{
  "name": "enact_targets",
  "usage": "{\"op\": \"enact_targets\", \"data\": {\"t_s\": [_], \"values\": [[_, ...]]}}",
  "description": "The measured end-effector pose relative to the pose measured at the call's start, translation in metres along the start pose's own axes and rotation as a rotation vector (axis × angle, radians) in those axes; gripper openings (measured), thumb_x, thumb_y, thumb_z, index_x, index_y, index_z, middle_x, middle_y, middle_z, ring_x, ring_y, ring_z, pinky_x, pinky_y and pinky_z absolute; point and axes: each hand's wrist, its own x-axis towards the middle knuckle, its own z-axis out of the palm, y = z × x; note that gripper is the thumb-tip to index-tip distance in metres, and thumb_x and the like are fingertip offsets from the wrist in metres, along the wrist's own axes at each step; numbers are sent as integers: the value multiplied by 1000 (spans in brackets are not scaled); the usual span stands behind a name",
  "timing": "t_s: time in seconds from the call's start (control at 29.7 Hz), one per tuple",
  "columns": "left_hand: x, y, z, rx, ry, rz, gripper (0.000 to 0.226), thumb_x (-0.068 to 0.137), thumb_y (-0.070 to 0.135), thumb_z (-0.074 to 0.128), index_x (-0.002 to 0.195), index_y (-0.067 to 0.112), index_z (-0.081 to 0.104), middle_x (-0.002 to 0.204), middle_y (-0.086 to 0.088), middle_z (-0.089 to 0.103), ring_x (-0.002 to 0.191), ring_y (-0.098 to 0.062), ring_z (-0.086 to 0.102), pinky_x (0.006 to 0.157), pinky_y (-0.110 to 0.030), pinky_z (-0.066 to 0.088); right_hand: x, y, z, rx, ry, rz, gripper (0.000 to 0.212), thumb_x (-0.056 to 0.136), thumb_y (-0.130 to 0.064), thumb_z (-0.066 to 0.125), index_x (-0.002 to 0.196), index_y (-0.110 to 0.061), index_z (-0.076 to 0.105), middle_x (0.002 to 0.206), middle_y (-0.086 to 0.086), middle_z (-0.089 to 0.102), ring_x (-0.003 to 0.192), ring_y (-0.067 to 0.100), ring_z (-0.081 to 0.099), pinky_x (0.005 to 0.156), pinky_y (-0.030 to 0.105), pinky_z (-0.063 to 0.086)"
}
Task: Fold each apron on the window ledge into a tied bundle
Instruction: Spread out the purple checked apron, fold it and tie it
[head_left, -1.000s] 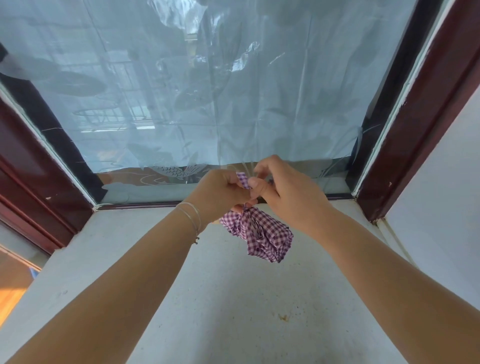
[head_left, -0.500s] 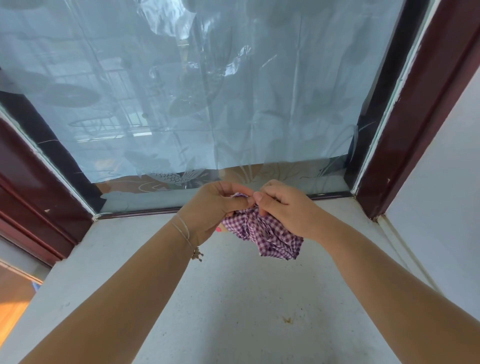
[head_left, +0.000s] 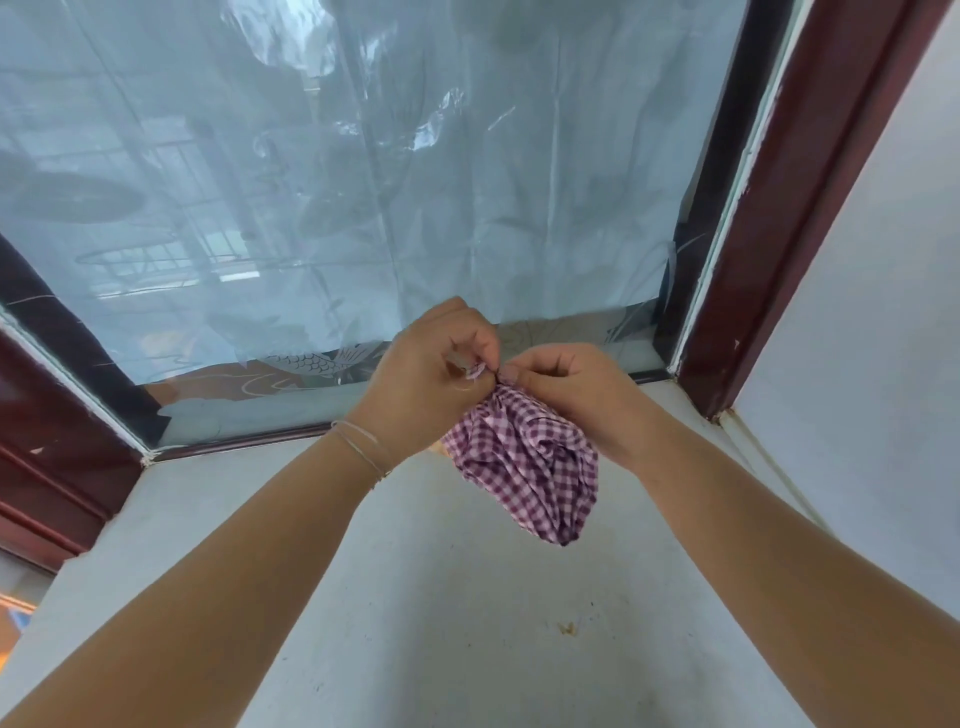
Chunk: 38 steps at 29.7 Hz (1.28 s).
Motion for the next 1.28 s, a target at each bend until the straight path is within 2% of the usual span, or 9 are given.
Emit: {"op": "enact_targets", "data": {"t_s": [0.17, 0.37, 0.54, 0.67, 0.84, 0.97, 1.11, 1.18, 1.28], "values": [[0, -8, 4, 179, 162, 143, 18, 84, 11, 60, 100, 9, 68, 92, -2, 64, 83, -7, 58, 73, -20, 50, 1, -7, 6, 18, 120, -90, 13, 91, -22, 62, 92, -17, 73, 91, 9, 74, 85, 22, 68, 88, 38, 55], [6, -22, 0, 148, 228, 246, 12, 87, 11, 64, 93, 5, 73, 92, -8, 66, 86, -11, 60, 75, -21, 51, 1, -25, 8, -38, 157, -120, 17, 89, -6, 63, 104, -6, 70, 88, 9, 73, 75, 13, 68, 69, 20, 53], [22, -28, -7, 56, 166, 263, 13, 85, 13, 65, 87, 9, 76, 86, -2, 72, 78, -9, 64, 72, -25, 53, -2, -34, 13, -179, 307, -115, 5, 87, -9, 67, 88, -5, 70, 86, 15, 72, 80, 28, 71, 78, 43, 59], [30, -33, -11, 33, 170, 256, 18, 80, 9, 59, 83, 12, 76, 82, 8, 69, 77, -1, 60, 73, -8, 48, -4, -32, 17, -371, 413, -77, 17, 82, -9, 68, 67, -17, 65, 73, 11, 68, 75, 35, 67, 74, 53, 56], [37, -34, -7, -203, 139, -55, 37, 79, -2, 59, 74, 34, 67, 77, 18, 69, 71, -11, 69, 71, -36, 57, -14, -40, 19, -573, 480, -37, 16, 80, -14, 68, 66, -16, 61, 69, 0, 64, 64, 17, 59, 71, 39, 53], [39, -31, 4, -411, 65, -183, 27, 84, -2, 59, 77, 23, 67, 79, 6, 72, 72, -8, 71, 74, -39, 58, -25, -44, 19, -731, 569, 13, 16, 81, -19, 66, 70, -11, 58, 72, 4, 64, 69, 24, 61, 67, 39, 51], [38, -28, 20, -421, -44, -199, 19, 90, 5, 59, 82, 21, 61, 82, 10, 66, 73, 5, 63, 74, -19, 50, -32, -41, 20, -794, 604, 114, 15, 85, -24, 61, 73, -18, 53, 73, -2, 62, 71, 17, 60, 68, 36, 51], [42, -23, 26, -394, -200, -194, 6, 98, 24, 52, 94, 20, 53, 84, 14, 60, 73, 5, 57, 71, -17, 47, -35, -35, 16, -758, 700, 119, 13, 87, -25, 58, 77, -17, 54, 75, 0, 64, 72, 19, 65, 70, 40, 56], [46, -19, 32, -611, -518, -319, 59, 85, 66, 31, 119, 19, 40, 111, 9, 61, 98, -5, 62, 86, -27, 53, -40, -35, -2, -703, 826, 183, 15, 92, -26, 53, 83, -14, 54, 74, 4, 67, 66, 21, 68, 69, 40, 58]]}}
